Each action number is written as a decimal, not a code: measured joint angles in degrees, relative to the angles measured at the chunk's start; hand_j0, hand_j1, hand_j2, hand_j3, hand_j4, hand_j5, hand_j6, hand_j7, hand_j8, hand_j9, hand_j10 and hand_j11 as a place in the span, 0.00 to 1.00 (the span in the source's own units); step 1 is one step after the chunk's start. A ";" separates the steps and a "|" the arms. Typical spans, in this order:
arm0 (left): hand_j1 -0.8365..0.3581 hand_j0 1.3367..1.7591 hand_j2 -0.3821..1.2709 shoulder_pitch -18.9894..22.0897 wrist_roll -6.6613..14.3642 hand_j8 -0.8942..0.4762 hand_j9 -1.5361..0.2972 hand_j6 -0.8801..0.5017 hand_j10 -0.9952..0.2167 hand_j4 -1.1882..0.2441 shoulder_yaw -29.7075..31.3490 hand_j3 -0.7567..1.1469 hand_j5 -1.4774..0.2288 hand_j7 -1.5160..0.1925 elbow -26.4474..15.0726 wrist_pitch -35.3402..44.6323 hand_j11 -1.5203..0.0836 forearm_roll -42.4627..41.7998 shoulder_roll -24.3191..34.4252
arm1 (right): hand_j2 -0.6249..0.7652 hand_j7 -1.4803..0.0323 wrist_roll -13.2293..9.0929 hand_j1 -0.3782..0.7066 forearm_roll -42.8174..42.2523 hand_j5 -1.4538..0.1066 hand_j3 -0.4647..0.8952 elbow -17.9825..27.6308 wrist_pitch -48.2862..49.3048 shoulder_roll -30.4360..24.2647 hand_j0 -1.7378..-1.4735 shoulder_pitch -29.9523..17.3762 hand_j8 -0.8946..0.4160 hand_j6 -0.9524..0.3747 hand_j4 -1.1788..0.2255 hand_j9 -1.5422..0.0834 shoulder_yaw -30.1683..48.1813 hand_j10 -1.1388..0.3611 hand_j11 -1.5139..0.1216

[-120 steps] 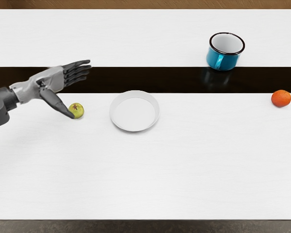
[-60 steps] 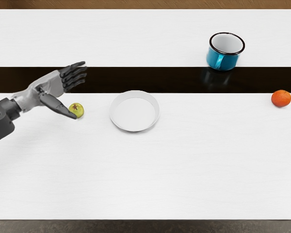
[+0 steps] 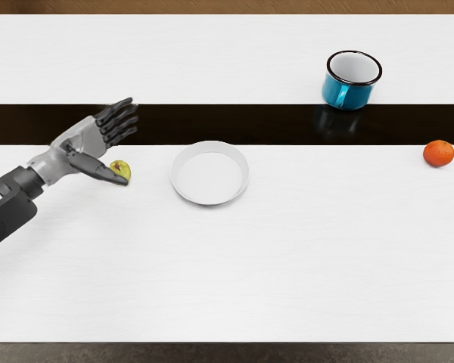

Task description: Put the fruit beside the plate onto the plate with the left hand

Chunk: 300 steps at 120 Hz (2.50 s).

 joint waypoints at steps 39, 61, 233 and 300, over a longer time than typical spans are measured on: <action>0.97 0.76 0.24 0.53 0.00 0.64 0.82 0.62 0.80 0.81 0.02 0.40 0.85 0.87 2.16 4.39 0.93 -0.19 -1.06 | 0.45 0.98 0.00 0.03 0.00 0.93 0.34 0.00 0.00 0.00 0.30 0.01 0.68 0.72 0.84 0.95 -0.01 0.76 0.93; 0.97 0.76 0.24 0.55 0.00 0.64 0.82 0.62 0.80 0.81 0.25 0.40 0.85 0.87 3.69 7.66 0.93 -0.31 -2.38 | 0.45 0.98 0.00 0.03 0.00 0.93 0.34 0.00 0.00 0.00 0.30 0.00 0.68 0.72 0.84 0.95 0.00 0.76 0.93; 0.95 0.76 0.24 3.36 0.00 0.62 0.81 0.61 0.79 0.80 2.00 0.40 0.83 0.85 5.13 13.44 0.91 0.17 -3.90 | 0.45 0.98 0.00 0.03 0.00 0.93 0.34 0.00 0.00 0.00 0.30 0.01 0.68 0.72 0.84 0.95 0.01 0.76 0.93; 0.78 0.76 0.26 3.00 0.00 0.50 0.69 0.48 0.65 0.68 2.33 0.40 0.71 0.73 5.01 14.96 0.78 0.33 -4.55 | 0.45 0.98 0.00 0.03 0.00 0.93 0.34 0.00 0.00 0.00 0.30 -0.01 0.68 0.72 0.84 0.95 0.00 0.76 0.93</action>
